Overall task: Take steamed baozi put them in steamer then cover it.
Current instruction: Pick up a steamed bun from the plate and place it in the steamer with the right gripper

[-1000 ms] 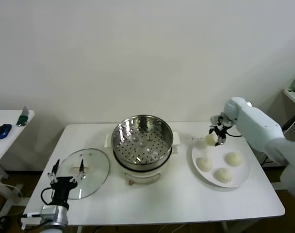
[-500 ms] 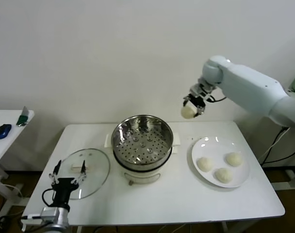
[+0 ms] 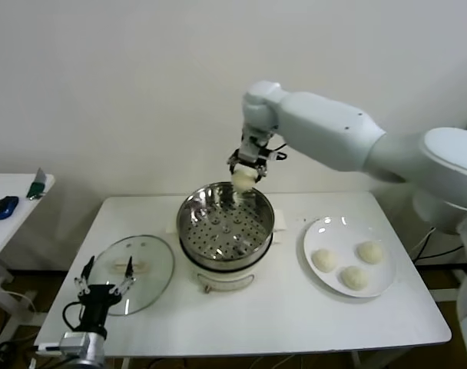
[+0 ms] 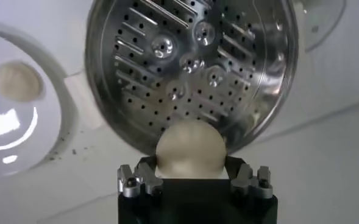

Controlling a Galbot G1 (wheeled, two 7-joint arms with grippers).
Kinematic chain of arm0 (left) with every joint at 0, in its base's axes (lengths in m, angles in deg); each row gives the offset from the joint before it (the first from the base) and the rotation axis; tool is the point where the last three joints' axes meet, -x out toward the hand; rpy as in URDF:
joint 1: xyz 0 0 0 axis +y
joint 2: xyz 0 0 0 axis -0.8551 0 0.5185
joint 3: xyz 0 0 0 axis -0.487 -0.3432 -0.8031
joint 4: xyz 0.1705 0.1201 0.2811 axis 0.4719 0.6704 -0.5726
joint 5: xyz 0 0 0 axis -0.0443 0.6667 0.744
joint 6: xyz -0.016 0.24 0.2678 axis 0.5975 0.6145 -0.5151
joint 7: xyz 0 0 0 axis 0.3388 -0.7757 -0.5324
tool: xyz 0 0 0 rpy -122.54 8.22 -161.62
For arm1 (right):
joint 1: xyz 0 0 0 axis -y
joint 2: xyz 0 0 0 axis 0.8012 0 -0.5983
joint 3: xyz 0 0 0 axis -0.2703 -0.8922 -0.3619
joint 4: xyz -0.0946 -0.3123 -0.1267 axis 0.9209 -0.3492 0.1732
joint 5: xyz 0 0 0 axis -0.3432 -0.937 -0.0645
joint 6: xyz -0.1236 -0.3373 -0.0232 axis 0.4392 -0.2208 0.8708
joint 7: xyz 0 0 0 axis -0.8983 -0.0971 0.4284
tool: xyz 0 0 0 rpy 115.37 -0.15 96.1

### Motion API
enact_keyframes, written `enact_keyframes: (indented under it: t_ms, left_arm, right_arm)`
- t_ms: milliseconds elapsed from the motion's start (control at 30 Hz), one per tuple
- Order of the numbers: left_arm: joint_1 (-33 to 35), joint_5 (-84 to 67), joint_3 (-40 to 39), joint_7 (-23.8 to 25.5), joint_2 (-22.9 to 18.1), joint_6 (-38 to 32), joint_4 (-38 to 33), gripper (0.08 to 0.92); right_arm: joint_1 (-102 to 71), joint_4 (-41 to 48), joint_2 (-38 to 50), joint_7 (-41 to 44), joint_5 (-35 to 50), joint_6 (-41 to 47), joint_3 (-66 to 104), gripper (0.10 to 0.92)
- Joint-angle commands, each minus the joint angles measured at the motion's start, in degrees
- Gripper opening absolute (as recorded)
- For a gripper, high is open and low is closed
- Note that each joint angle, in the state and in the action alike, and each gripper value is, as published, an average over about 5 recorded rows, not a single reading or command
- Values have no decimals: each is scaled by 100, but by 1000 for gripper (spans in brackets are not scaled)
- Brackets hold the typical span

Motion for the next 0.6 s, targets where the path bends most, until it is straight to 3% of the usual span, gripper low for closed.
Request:
enact_keyframes:
  t_ms: [33,600]
  left_arm:
    - [-2,-27,-31,-4,25,29,-41,823]
    - [-28,-18,-44,-6,30,31,28,823]
  right_arm:
    - [-700,294,-653,-115,-1204,-515,199,721]
    - [-1193,675,-671,-255,-1877,-613,416,732]
